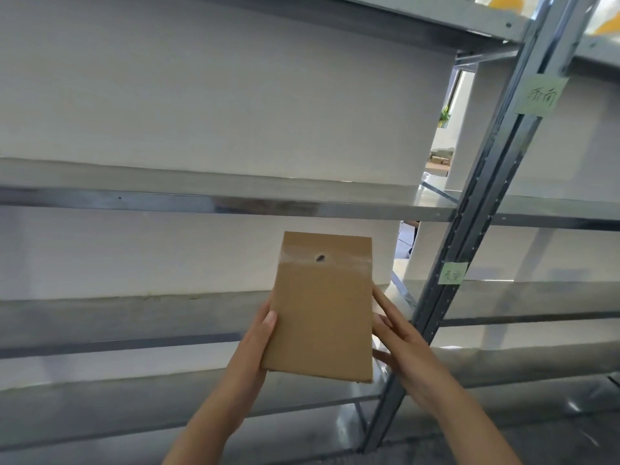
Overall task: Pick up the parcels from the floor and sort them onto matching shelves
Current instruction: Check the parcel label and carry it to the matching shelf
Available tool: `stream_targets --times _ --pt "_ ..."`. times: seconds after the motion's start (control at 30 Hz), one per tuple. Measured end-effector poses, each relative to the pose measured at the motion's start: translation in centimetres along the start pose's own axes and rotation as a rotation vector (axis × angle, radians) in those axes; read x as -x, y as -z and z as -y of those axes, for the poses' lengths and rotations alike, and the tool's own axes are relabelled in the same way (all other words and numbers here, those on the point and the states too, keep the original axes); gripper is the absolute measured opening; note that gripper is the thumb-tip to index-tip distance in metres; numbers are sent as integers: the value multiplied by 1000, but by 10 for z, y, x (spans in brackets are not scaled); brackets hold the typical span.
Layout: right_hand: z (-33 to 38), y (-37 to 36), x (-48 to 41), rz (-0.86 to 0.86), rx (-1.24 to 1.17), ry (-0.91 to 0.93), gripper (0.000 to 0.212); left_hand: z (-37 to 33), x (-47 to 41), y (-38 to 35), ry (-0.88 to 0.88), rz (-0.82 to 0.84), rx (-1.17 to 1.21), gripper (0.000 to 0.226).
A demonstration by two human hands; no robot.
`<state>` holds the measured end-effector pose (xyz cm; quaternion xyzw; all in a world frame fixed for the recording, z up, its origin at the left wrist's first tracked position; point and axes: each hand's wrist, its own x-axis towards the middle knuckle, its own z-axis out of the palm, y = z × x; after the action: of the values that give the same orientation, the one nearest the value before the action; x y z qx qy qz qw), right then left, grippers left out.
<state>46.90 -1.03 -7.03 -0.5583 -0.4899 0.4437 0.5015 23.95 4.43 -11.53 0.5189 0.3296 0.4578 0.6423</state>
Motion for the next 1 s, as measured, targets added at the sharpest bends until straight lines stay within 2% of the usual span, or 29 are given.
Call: stream_targets --times 0.1,0.23,0.3,0.5,0.57,0.67,0.83,1.0 --pt "0 -2 6 -27 20 24 52 3 7 4 36 16 -43 65" --pt "-3 -7 17 -64 13 71 56 6 13 0 58 -27 -93 43" --pt "-4 -9 21 -91 14 94 57 7 16 -4 68 -47 -118 41" --pt "0 -16 29 -81 132 123 59 13 19 -10 -28 -119 -181 70" --pt "1 -20 30 -96 81 119 51 14 20 -13 -23 -133 -129 78" --pt "0 -25 27 -116 -99 82 45 14 20 -16 14 -149 -59 65" --pt "-3 -34 27 -207 -125 -6 34 13 23 -15 15 -127 -37 62" --pt "-3 -37 23 -209 -149 -16 45 12 21 -12 9 -133 -89 61"
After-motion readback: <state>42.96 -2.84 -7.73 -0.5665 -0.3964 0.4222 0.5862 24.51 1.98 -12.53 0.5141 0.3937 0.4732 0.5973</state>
